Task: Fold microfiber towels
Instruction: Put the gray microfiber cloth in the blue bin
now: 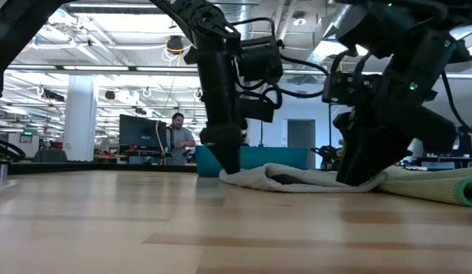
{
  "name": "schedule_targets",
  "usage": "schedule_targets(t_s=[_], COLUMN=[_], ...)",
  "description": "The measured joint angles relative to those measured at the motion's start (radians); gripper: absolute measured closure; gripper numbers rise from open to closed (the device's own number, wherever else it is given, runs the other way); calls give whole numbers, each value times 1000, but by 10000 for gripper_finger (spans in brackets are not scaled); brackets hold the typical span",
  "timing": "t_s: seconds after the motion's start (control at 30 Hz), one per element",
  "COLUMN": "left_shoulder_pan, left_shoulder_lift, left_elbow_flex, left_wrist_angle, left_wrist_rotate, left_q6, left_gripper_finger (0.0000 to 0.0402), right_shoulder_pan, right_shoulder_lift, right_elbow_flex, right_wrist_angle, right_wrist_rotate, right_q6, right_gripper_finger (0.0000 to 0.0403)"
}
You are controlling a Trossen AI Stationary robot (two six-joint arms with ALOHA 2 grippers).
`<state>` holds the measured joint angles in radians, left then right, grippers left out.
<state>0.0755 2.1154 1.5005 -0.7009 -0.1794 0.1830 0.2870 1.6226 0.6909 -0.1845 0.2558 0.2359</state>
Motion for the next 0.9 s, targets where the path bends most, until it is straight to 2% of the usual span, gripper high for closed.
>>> schedule_targets(t_s=[0.27,0.47,0.7,0.9], left_shoulder_pan=[-62,-116,-170,-198], left_shoulder_lift=[-1,0,2,2], left_elbow_flex=[-1,-2,-3,-4], left_wrist_angle=[-92,-102,-96,-61], left_wrist_rotate=[13,100,126,145], left_q6=[-186,-322,-428,-458], left_gripper_finger=[265,265,265,265], right_shoulder_pan=[-76,-146,-195,-223], right_shoulder_lift=[-34,-33,-34,-34], right_elbow_flex=[-3,-2,-2,-3], right_wrist_angle=[-70,-88,-65,-61], right_wrist_rotate=[5,5,6,7], right_q6=[-24,-63,-116,-117], right_gripper_finger=[249,249,249,249])
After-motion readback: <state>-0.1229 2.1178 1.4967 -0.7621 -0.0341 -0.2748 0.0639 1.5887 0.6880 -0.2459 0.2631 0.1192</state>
